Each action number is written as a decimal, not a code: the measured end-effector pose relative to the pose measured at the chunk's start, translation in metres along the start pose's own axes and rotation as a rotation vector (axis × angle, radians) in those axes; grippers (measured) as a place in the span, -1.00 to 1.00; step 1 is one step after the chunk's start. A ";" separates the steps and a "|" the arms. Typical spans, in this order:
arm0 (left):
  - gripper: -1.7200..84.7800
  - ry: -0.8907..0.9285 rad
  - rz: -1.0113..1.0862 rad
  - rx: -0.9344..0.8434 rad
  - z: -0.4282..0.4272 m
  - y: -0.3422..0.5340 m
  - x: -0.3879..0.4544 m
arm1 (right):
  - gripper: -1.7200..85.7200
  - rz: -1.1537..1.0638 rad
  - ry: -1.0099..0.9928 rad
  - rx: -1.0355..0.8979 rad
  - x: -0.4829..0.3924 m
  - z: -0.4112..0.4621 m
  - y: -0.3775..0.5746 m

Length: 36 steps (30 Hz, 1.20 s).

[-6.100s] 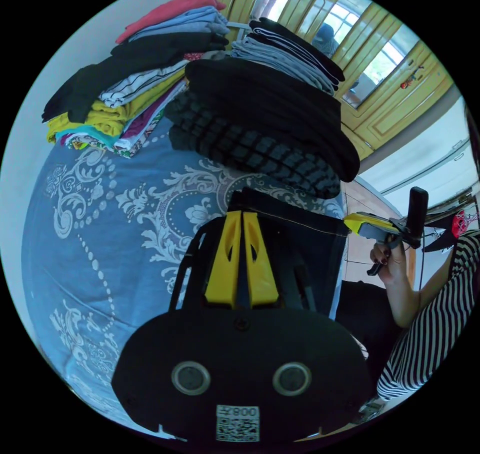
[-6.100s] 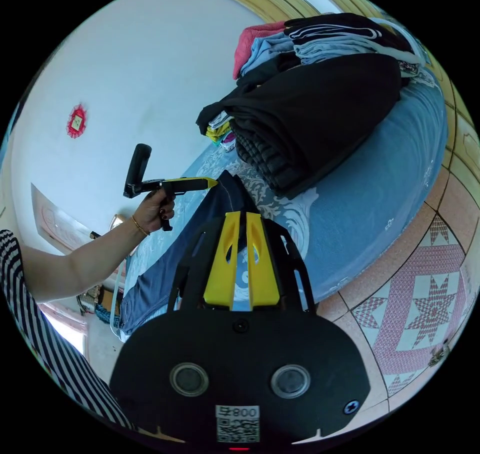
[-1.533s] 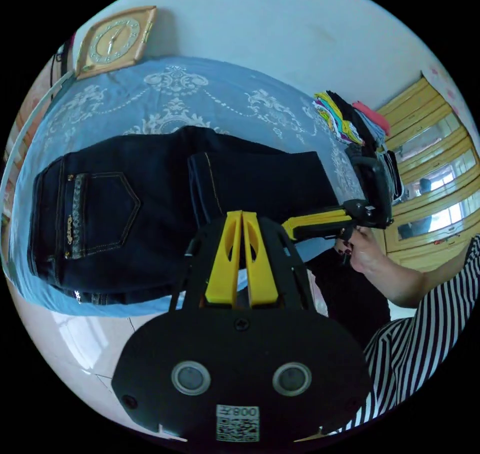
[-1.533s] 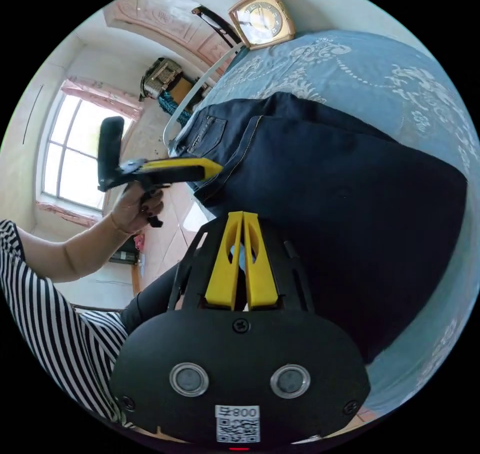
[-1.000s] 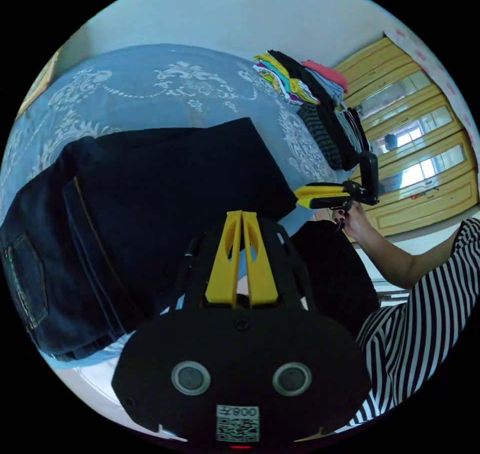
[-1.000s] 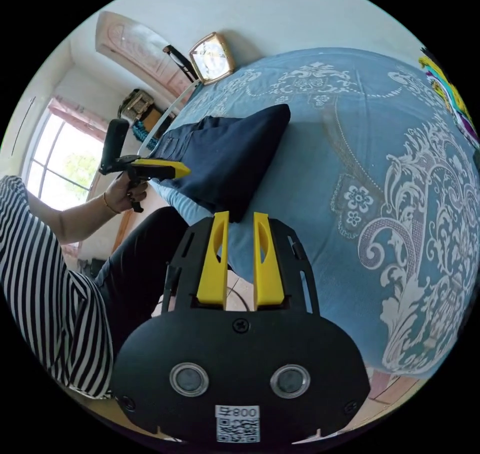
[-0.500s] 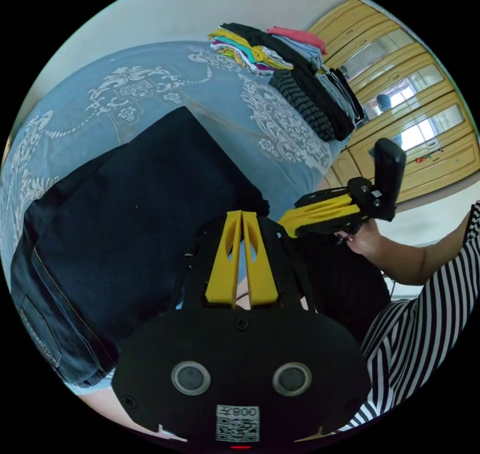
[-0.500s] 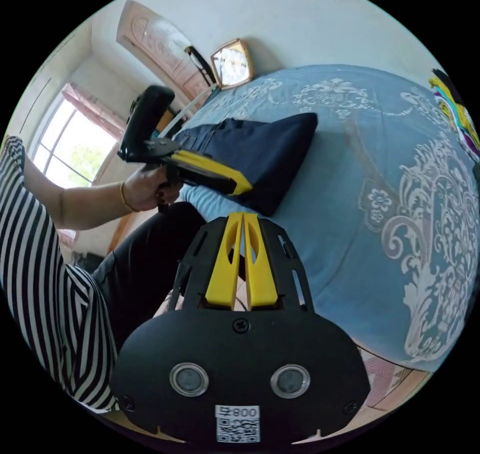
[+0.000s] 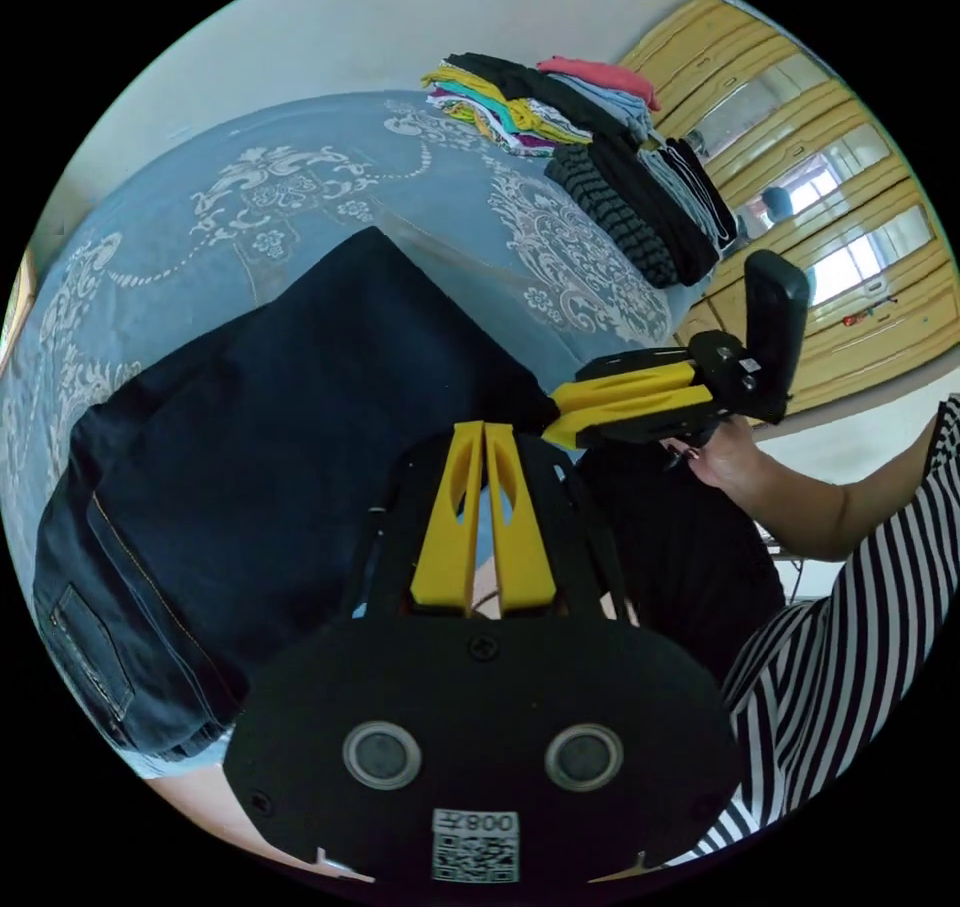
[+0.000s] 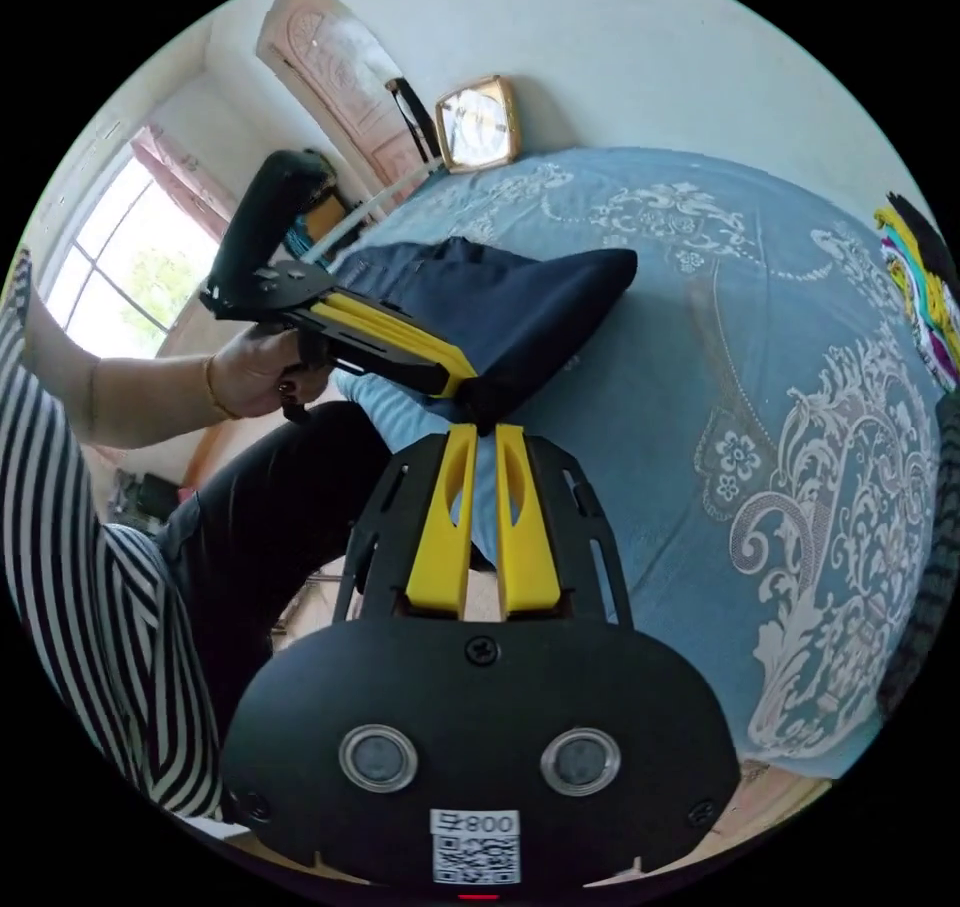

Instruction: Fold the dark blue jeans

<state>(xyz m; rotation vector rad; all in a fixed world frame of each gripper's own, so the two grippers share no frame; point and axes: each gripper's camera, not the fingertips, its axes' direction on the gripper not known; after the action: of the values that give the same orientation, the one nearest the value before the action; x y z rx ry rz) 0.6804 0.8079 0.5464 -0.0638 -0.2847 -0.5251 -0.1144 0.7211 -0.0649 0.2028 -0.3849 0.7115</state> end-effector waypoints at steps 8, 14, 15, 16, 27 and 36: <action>-0.94 -0.030 -0.044 -0.025 0.028 0.000 0.042 | -0.94 0.152 -0.139 -0.041 0.057 0.007 0.024; -0.80 0.007 -0.017 0.100 0.022 0.011 0.091 | -0.86 0.335 -0.324 0.036 0.129 0.001 0.020; -0.74 0.000 -0.009 0.100 0.024 0.010 0.101 | -0.84 0.343 -0.348 0.038 0.135 0.004 0.017; -0.71 -0.005 -0.006 0.095 0.026 0.009 0.107 | -0.82 0.362 -0.384 0.029 0.145 0.012 0.012; -0.76 -0.422 0.060 0.015 0.057 -0.006 0.195 | -0.86 0.362 -0.548 -0.030 0.168 0.027 -0.016; -0.89 -0.322 0.066 0.077 0.021 0.009 0.205 | -0.70 0.514 -0.596 0.097 0.256 0.024 -0.046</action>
<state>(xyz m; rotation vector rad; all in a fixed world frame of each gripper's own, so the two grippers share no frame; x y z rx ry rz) 0.8493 0.7193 0.6246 -0.0826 -0.6150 -0.4367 0.0865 0.8319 0.0589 0.4178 -0.9949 1.1768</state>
